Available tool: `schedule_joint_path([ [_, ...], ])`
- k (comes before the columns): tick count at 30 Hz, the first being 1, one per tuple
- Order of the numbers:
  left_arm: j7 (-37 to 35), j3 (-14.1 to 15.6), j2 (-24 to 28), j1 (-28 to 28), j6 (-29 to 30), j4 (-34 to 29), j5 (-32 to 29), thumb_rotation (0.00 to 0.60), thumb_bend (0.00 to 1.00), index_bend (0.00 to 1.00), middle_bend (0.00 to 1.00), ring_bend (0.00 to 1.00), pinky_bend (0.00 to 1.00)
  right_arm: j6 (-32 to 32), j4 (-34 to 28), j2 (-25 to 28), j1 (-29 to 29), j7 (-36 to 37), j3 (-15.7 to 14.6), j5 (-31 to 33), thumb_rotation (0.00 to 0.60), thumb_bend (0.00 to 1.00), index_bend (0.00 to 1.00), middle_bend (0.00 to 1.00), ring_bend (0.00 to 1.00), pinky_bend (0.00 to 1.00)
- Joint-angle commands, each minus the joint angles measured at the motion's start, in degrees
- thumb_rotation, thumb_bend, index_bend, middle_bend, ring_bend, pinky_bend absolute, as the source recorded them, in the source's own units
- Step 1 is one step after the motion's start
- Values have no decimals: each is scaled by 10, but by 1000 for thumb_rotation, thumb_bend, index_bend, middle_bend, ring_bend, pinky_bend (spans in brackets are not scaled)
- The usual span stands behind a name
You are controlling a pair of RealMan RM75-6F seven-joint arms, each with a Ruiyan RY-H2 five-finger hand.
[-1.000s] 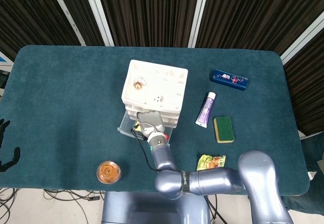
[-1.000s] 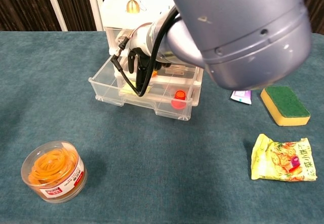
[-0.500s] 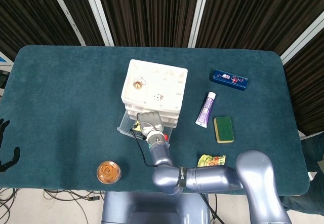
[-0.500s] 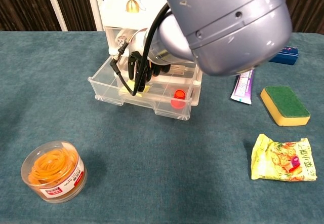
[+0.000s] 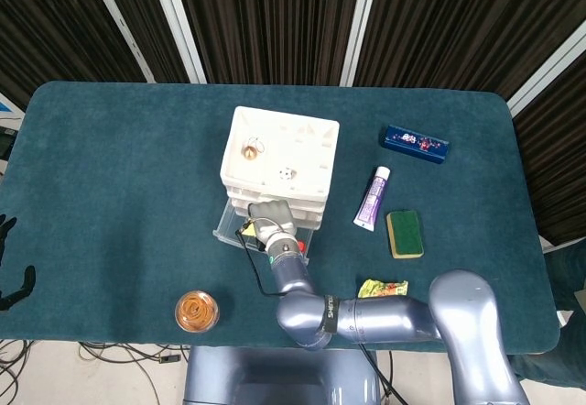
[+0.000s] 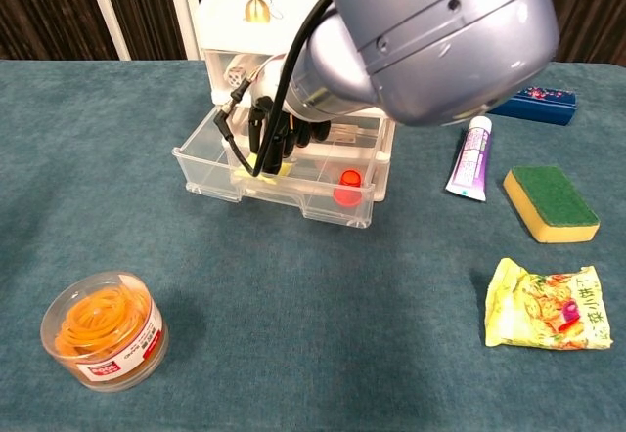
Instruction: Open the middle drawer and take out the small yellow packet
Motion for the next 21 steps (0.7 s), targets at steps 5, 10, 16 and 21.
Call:
schedule_joint_path([
  [5, -1, -1, 0, 0, 0, -1, -2, 600, 458, 48, 26, 29, 0, -5, 1, 3, 0, 5, -1, 3, 600, 0, 286, 1000, 1000, 1000],
  [10, -1, -1, 0, 0, -1, -1, -2, 600, 458, 48, 26, 30, 0, -7, 9, 3, 1, 8, -4, 4, 600, 0, 312, 1000, 1000, 1000],
  [16, -2, -1, 0, 0, -2, -1, -4, 600, 458, 49, 26, 30, 0, -13, 10, 6, -1, 11, -8, 0, 600, 0, 350, 1000, 1000, 1000],
  [21, -1, -1, 0, 0, -2, -2, -4, 600, 458, 49, 26, 30, 0, -16, 10, 7, -2, 14, -13, 0, 600, 0, 381, 1000, 1000, 1000],
])
